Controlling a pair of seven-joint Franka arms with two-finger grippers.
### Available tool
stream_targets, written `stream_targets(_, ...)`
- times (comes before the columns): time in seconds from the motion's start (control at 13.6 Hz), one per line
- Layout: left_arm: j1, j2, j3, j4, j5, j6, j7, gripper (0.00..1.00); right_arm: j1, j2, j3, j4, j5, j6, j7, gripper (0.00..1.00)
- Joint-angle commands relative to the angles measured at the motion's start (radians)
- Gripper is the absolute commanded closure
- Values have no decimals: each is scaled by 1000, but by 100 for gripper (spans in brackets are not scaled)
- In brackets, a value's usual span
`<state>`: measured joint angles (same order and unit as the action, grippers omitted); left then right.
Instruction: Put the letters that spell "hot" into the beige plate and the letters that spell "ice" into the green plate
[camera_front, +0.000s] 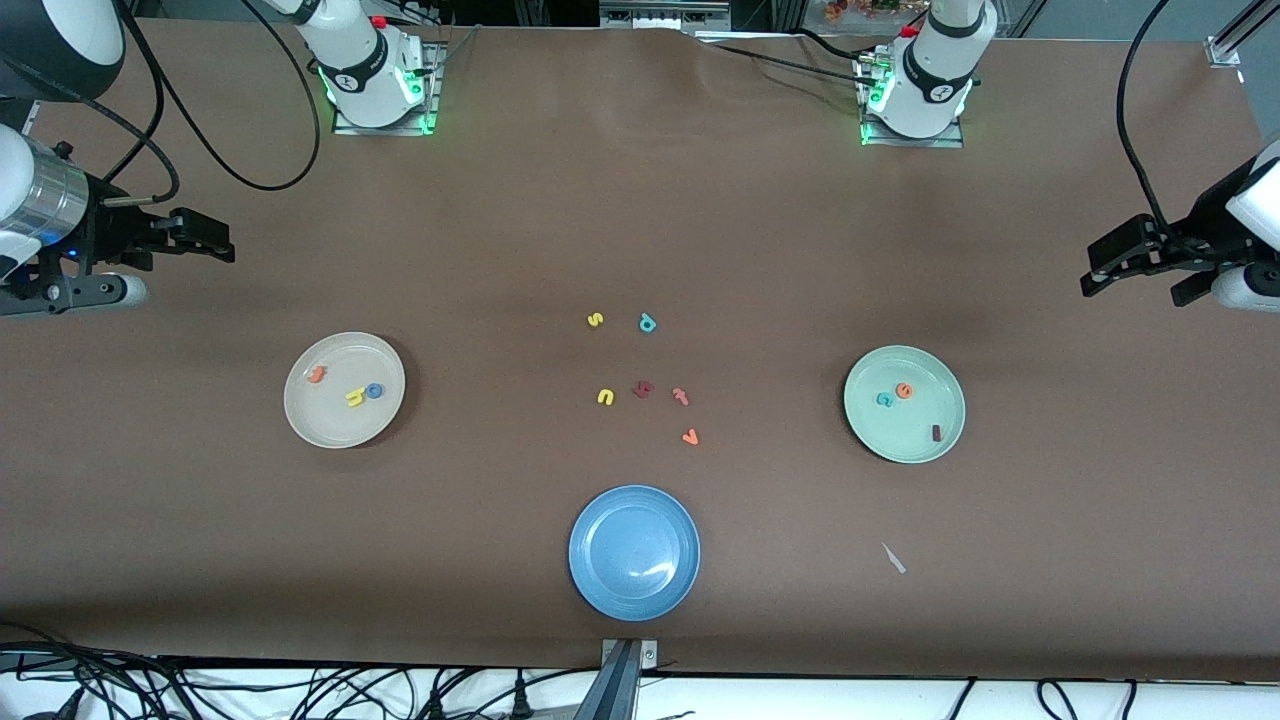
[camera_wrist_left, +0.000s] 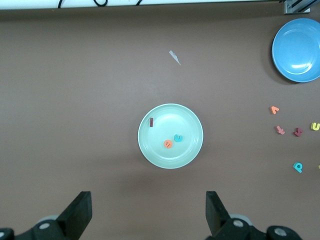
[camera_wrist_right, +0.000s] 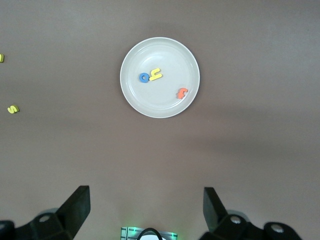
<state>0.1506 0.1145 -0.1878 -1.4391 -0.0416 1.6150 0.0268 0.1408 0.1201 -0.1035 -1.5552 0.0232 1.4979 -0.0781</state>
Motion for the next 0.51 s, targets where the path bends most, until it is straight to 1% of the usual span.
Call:
stream_targets(0.0, 3, -6, -5, 2, -11, 9, 12, 0, -12, 4, 7, 18, 11, -19, 11, 0)
stream_targets(0.15, 3, -7, -9, 0, 9, 9, 12, 0, -12, 4, 7, 18, 11, -19, 11, 0)
stream_targets(0.44, 3, -7, -9, 0, 11, 8, 13, 0, -12, 4, 7, 15, 11, -21, 12, 0)
